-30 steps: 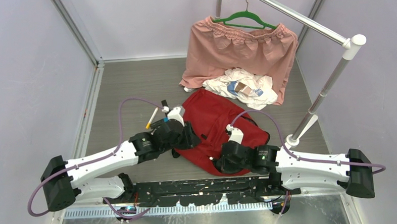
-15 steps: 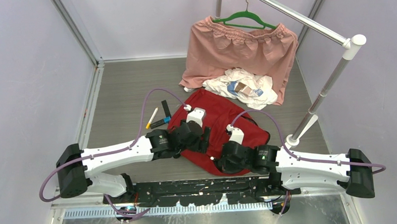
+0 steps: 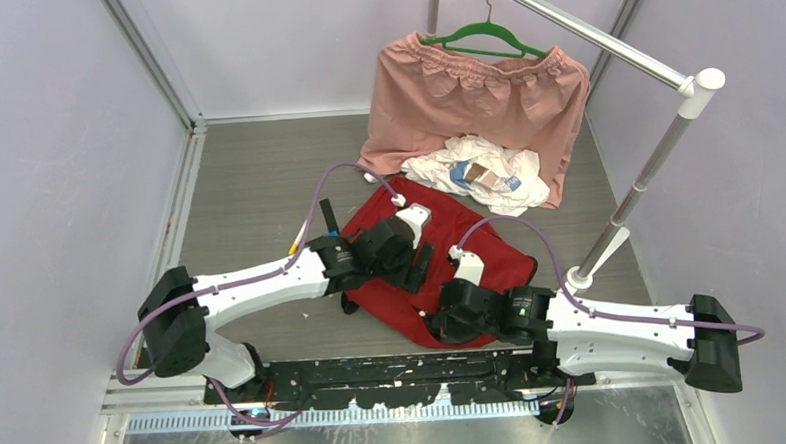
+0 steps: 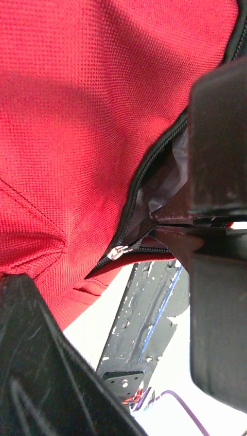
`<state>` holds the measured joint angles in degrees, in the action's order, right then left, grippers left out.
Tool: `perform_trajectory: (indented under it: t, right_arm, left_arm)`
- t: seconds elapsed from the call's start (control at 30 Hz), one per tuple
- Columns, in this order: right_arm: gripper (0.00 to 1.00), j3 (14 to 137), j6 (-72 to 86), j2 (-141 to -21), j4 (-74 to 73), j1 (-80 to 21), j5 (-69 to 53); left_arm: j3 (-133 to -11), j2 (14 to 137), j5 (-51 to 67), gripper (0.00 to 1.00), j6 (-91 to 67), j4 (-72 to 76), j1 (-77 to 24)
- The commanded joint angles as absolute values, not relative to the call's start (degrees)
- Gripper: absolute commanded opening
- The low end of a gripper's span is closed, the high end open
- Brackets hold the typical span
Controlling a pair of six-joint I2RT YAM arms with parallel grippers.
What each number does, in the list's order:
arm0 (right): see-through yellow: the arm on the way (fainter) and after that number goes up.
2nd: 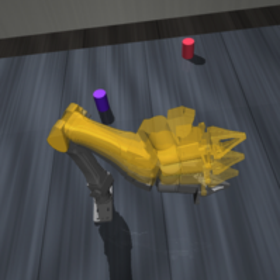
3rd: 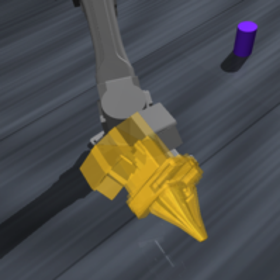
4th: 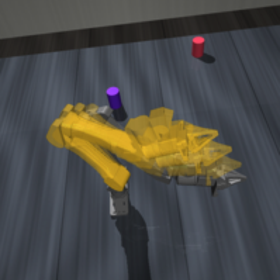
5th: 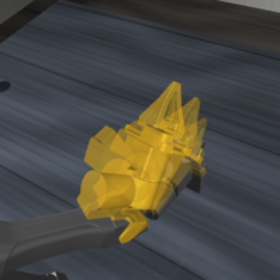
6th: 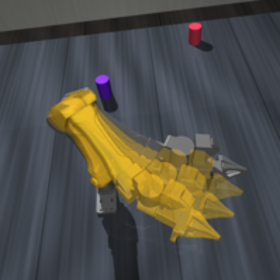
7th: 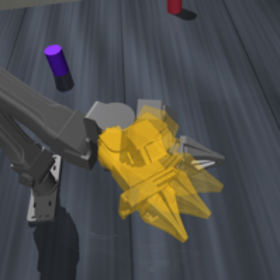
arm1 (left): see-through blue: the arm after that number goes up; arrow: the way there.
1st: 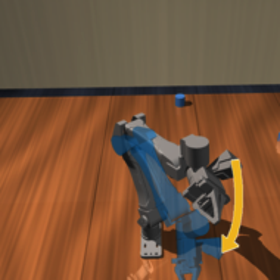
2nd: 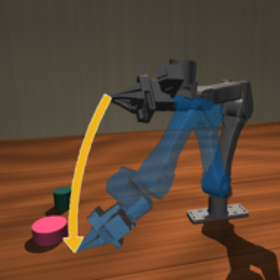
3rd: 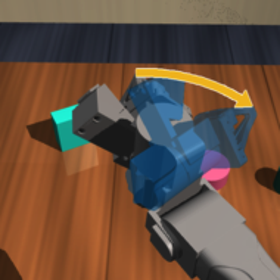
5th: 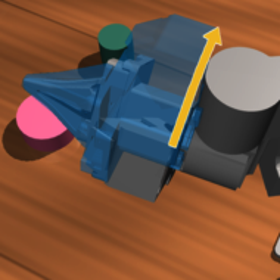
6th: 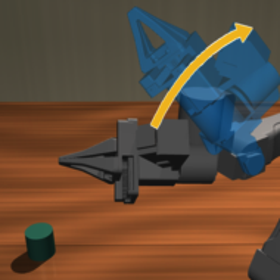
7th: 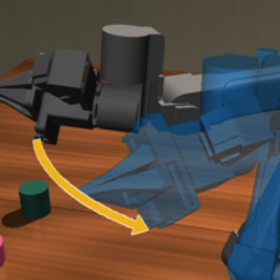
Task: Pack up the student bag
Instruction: Zip the student bag at the center of the board.
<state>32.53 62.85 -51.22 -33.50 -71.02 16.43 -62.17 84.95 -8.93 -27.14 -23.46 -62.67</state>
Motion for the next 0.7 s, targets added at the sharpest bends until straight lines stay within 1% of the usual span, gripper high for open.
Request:
perform_trajectory:
  t: [0.0, 0.07, 0.1, 0.13, 0.17, 0.2, 0.23, 0.5, 0.67]
  right_arm:
    - [0.01, 34.8, 62.3, -49.4, -34.9, -71.0, 18.9]
    - [0.01, 34.7, 62.4, -49.4, -34.9, -70.9, 18.9]
    - [0.01, 34.7, 62.4, -49.4, -35.0, -71.0, 18.8]
    - [0.01, 34.7, 62.3, -49.5, -35.0, -71.0, 18.8]
    - [0.01, 34.7, 62.2, -49.7, -35.1, -70.9, 18.8]
    - [0.01, 34.8, 62.1, -49.8, -35.0, -70.9, 18.8]
    - [0.01, 34.9, 62.1, -50.1, -35.0, -70.9, 18.7]
    - [0.01, 35.1, 61.9, -51.3, -34.3, -70.9, 18.4]
    - [0.01, 34.9, 61.8, -51.3, -34.6, -71.0, 18.7]
  left_arm:
    - [-63.5, 86.6, -4.2, 0.65, -27.5, -21.4, -61.8]
    - [-63.3, 86.6, -4.8, 0.55, -28.3, -21.5, -61.2]
    - [-63.1, 86.5, -4.9, 0.48, -28.6, -21.6, -60.8]
    - [-63.0, 86.3, -5.2, 0.36, -29.0, -21.7, -60.4]
    - [-62.8, 86.0, -6.0, 0.22, -29.6, -21.9, -60.0]
    - [-62.5, 85.8, -6.5, 0.06, -30.2, -21.8, -59.6]
    - [-62.1, 85.4, -6.7, 0.01, -30.8, -21.8, -59.2]
    - [-60.0, 81.5, -8.8, 0.00, -31.7, -21.9, -57.5]
    - [-59.1, 78.9, -10.3, 0.00, -31.8, -24.1, -54.2]
